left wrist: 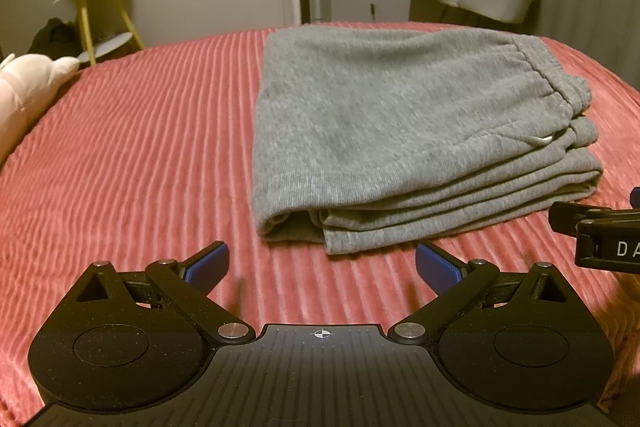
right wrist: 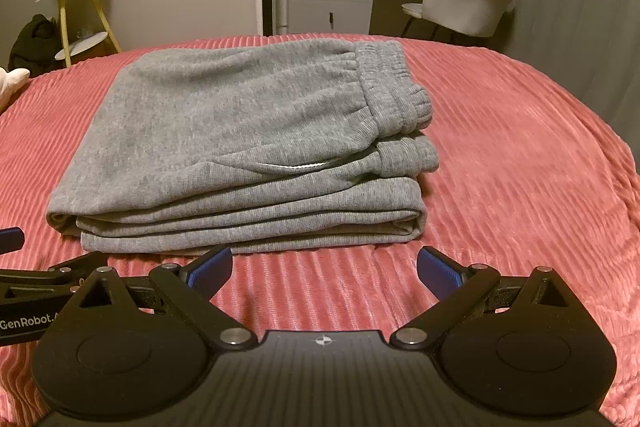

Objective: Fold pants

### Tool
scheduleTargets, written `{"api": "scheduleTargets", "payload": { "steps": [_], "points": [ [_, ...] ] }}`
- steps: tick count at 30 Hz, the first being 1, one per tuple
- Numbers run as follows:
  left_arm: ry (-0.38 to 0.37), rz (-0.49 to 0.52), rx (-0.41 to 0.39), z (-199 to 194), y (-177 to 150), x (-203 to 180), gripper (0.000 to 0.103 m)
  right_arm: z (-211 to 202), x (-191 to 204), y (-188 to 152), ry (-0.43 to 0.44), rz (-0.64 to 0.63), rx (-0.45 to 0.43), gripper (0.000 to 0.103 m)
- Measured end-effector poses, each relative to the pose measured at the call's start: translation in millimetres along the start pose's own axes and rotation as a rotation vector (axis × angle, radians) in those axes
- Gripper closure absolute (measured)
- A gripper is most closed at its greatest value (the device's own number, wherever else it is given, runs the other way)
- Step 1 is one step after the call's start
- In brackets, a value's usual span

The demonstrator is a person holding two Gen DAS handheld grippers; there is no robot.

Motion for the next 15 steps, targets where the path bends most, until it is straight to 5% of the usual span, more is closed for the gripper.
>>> {"api": "scheduleTargets", "payload": {
  "steps": [15],
  "points": [
    [0.002, -0.005, -0.001, -0.1, -1.1, 0.5, 0.001, 1.7, 0.7, -0.2, -0.001, -0.003, 0.007, 0.004]
  ]
}}
Point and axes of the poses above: each gripper's, at about its wrist camera, not at the fingertips, and z roughly the way its jaws point, x to its left, y to its top, the point moved 1 cm from there along z, roughly the way its jaws point, and after that the axes turned 2 degrees about -x, right-handed, at the moved point
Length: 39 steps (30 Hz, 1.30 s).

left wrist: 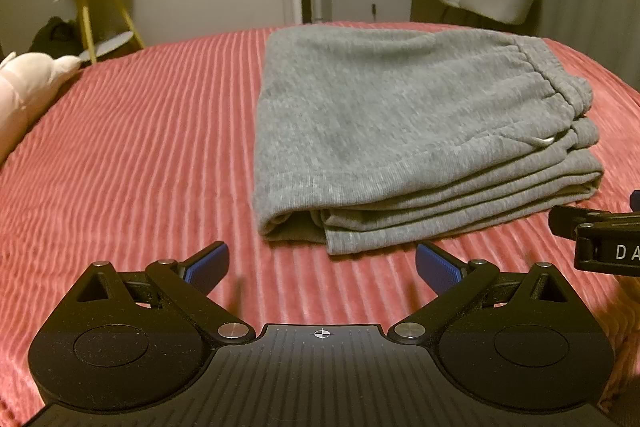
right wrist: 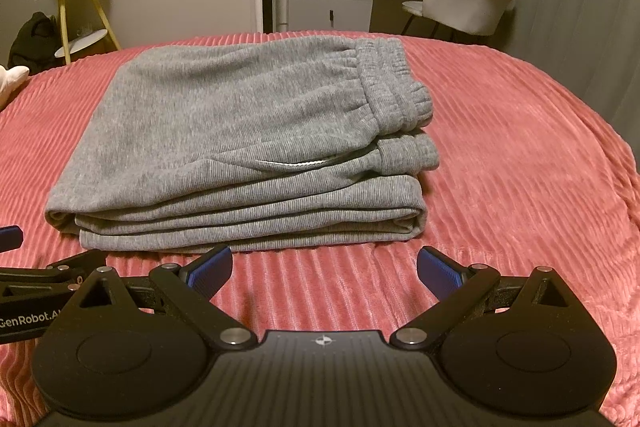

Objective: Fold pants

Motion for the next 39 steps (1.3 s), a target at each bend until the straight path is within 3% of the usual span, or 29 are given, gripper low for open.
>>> {"api": "scheduleTargets", "payload": {
  "steps": [39],
  "points": [
    [-0.006, -0.018, 0.003, 1.4, -0.4, 2.9, 0.001, 2.7, -4.2, 0.1, 0.008, 0.003, 0.007, 0.004]
  ]
}}
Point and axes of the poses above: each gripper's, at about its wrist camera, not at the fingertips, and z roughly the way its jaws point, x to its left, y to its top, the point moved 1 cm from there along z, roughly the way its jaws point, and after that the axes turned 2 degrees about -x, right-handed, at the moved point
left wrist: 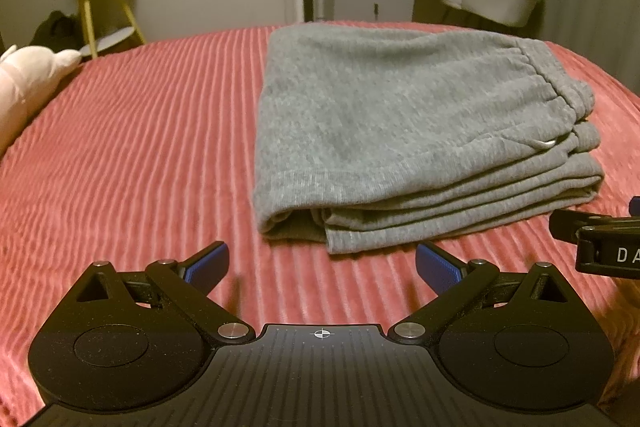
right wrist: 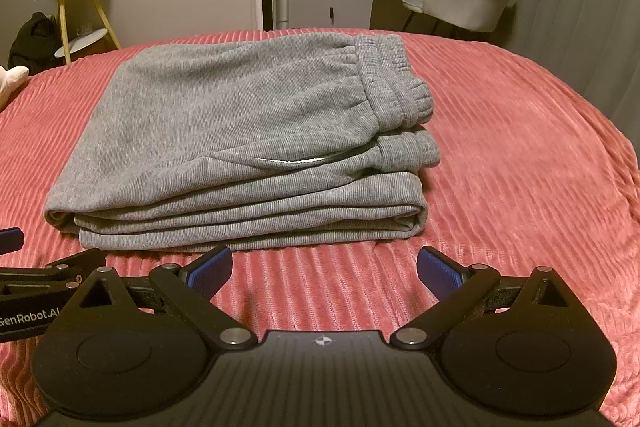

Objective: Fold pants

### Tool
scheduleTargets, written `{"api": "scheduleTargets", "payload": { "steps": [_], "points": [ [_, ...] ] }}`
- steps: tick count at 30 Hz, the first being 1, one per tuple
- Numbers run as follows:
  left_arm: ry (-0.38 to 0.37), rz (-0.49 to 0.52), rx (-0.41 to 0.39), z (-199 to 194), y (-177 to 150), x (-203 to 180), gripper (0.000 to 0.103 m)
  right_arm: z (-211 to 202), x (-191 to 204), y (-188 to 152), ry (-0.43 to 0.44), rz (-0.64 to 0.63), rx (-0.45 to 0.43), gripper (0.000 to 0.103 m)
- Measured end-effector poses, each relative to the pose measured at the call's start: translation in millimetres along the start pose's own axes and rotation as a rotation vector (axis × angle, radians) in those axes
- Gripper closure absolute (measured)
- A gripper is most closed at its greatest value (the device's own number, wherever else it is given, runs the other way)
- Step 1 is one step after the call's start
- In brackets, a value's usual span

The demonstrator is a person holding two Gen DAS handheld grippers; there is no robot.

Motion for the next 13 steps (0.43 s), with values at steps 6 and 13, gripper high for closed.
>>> {"api": "scheduleTargets", "payload": {
  "steps": [6, 13],
  "points": [
    [-0.014, -0.006, -0.003, 0.2, 0.3, 0.0, 0.001, 0.2, -0.2, 0.0, -0.001, -0.002, -0.001, 0.004],
    [-0.029, 0.003, -0.041, -3.2, -0.6, -1.1, 0.001, 0.6, -0.9, -0.1, -0.001, -0.002, 0.0, 0.004]
  ]
}}
Point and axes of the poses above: each gripper's, at about its wrist camera, not at the fingertips, and z roughly the way its jaws point, x to its left, y to its top, the point moved 1 cm from there along z, roughly the way its jaws point, and after that the axes turned 2 degrees about -x, right-handed, at the moved point
